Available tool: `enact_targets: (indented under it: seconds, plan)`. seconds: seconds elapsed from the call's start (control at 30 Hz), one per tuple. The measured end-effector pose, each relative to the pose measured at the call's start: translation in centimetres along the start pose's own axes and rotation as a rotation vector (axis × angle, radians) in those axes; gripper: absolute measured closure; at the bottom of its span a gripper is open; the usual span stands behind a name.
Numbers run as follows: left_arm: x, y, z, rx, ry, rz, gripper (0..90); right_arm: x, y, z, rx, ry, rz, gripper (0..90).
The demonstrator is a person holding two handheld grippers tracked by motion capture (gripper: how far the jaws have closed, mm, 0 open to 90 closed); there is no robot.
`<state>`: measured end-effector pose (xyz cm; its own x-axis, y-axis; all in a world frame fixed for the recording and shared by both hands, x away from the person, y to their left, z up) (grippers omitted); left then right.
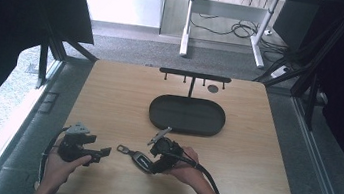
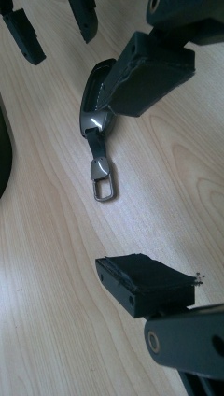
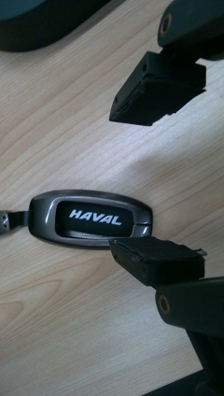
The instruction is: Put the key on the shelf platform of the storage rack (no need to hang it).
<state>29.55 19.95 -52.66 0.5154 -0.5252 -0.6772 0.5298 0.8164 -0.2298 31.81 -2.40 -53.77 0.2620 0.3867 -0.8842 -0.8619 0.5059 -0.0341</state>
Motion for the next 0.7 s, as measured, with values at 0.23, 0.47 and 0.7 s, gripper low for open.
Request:
enact_targets:
  seconds: [0.23,0.47,0.7]
  plan:
    - [0.0,0.0,0.0,0.000,0.001,-0.002,21.4,0.8,0.5,0.4,-0.018,0.015,0.008,32.9]
    - [0.1,0.0,0.0,0.002,0.003,-0.004,21.4,1.9,1.3,1.4,-0.043,0.033,0.021,33.7]
    - [0.2,-0.1,-0.1,0.004,0.009,-0.006,21.4,3.0,1.6,1.8,-0.053,0.047,0.034,33.9]
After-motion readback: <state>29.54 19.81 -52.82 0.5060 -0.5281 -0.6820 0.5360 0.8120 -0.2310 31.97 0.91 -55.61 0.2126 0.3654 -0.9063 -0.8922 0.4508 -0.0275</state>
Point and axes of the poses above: each handheld gripper's, and its own axes: x roughly forward along the jaws, z roughly out of its top, y roughly to its left, the point moved 7 cm from there along x, roughly forward along the jaws, and after that the axes turned 1 degree about -z, right-handed, at the moved point
